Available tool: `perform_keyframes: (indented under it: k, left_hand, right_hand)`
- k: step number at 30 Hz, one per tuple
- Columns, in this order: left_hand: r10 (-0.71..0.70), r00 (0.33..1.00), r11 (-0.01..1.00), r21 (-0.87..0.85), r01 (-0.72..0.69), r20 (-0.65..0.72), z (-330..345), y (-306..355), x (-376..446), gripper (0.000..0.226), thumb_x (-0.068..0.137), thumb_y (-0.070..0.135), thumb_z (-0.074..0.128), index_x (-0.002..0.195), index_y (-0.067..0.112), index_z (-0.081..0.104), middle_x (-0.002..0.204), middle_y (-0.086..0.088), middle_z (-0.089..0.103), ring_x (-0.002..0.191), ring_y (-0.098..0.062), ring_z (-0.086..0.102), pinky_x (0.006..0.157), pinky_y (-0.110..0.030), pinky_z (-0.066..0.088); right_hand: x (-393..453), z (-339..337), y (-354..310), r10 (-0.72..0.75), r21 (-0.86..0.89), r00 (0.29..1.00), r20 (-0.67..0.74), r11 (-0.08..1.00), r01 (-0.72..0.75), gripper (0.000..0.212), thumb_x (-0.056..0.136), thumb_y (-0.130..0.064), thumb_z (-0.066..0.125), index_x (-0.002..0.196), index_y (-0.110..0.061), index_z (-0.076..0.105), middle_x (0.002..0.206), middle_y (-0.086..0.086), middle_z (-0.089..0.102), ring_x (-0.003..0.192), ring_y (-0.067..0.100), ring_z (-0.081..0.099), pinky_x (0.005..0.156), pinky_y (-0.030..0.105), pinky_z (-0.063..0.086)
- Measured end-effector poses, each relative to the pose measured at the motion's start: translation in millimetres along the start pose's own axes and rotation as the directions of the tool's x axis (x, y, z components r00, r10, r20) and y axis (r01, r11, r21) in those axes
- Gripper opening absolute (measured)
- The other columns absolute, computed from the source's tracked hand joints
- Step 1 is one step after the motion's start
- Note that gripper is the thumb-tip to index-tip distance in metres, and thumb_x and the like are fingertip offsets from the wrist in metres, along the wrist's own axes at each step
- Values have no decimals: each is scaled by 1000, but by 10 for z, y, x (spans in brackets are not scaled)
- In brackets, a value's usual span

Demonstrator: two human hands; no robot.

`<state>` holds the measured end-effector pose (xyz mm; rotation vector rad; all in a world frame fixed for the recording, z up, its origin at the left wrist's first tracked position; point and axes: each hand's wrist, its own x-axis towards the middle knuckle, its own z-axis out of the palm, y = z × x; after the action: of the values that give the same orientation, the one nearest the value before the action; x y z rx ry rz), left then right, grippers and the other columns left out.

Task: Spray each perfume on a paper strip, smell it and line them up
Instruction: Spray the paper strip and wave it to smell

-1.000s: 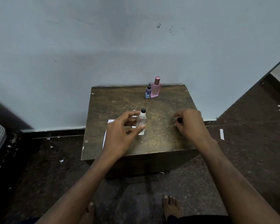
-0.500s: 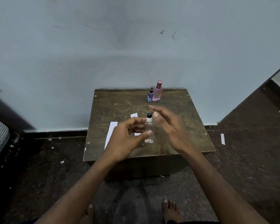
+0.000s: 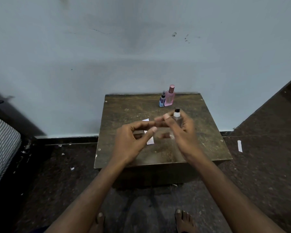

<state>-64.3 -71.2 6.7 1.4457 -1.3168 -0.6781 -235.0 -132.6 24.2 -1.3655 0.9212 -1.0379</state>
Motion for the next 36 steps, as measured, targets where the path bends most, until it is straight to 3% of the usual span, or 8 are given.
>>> perform_keyframes:
  k: [4, 9, 13, 23, 26, 29, 33, 36]
  left_hand:
    - [137, 990, 823, 555, -126, 22, -41, -257, 181, 25, 99, 34, 71, 123, 25, 75, 113, 9, 74, 105, -12, 61, 82, -28, 51]
    - [6, 995, 699, 711, -74, 98, 24, -385, 413, 49, 106, 35, 56, 153, 25, 50, 136, -9, 51, 124, -28, 48, 96, -44, 50]
    - [-66, 986, 625, 777, -78, 152, 56, -446, 535, 46, 106, 39, 52, 152, 31, 49, 139, -9, 43, 127, -28, 43, 99, -43, 45]
    - [-104, 972, 729, 681, -69, 210, 32, -499, 603, 32, 96, 34, 70, 125, 26, 63, 128, -1, 52, 128, -26, 46, 103, -44, 46]
    - [-22, 973, 791, 600, -123, 230, 20, -475, 613, 17, 95, 30, 72, 111, 25, 69, 111, 6, 67, 104, -16, 61, 92, -44, 56]
    - [16, 968, 865, 482, -138, 250, 24, -398, 574, 13, 97, 25, 74, 108, 19, 75, 102, 6, 76, 86, -4, 67, 82, -29, 59]
    - [5, 981, 941, 332, -70, 192, -47, -243, 481, 11, 97, 28, 75, 107, 22, 76, 97, 12, 75, 89, 3, 67, 75, -7, 50]
    - [-21, 995, 979, 203, 1, 98, -179, -167, 411, 11, 98, 28, 75, 107, 24, 77, 97, 14, 76, 90, 2, 69, 77, -9, 51]
  right_hand:
    - [36, -141, 22, 20, -79, 994, -105, 996, -28, 17, 103, -24, 65, 104, -7, 64, 68, 10, 64, 45, 21, 53, 41, 24, 39]
    - [95, -107, 53, 191, 19, 981, -39, 982, -190, 14, 99, -12, 65, 111, -8, 70, 61, 5, 55, 42, 16, 43, 39, 20, 30]
    - [172, -121, 114, 267, -83, 962, -52, 959, -270, 10, 94, -13, 70, 103, -14, 75, 59, 0, 52, 44, 12, 41, 40, 20, 30]
    - [298, -97, 203, 291, -231, 954, -65, 926, -299, 8, 94, -25, 76, 99, -19, 76, 54, -7, 56, 40, 4, 45, 39, 21, 34]
    - [321, -98, 262, 321, -374, 946, -48, 872, -315, 13, 91, -30, 79, 103, -26, 77, 49, -17, 59, 40, -3, 50, 43, 17, 37]
    - [288, -109, 299, 323, -452, 946, -12, 843, -293, 15, 89, -33, 82, 103, -29, 77, 54, -22, 63, 43, -7, 54, 42, 13, 37]
    - [188, -97, 248, 319, -518, 947, 23, 814, -261, 26, 85, -38, 85, 74, -27, 64, 52, -19, 60, 48, -3, 53, 51, 22, 38]
    - [148, -107, 191, 307, -527, 951, -43, 801, -282, 30, 84, -42, 86, 96, -19, 70, 73, -11, 64, 64, 4, 58, 56, 24, 41]
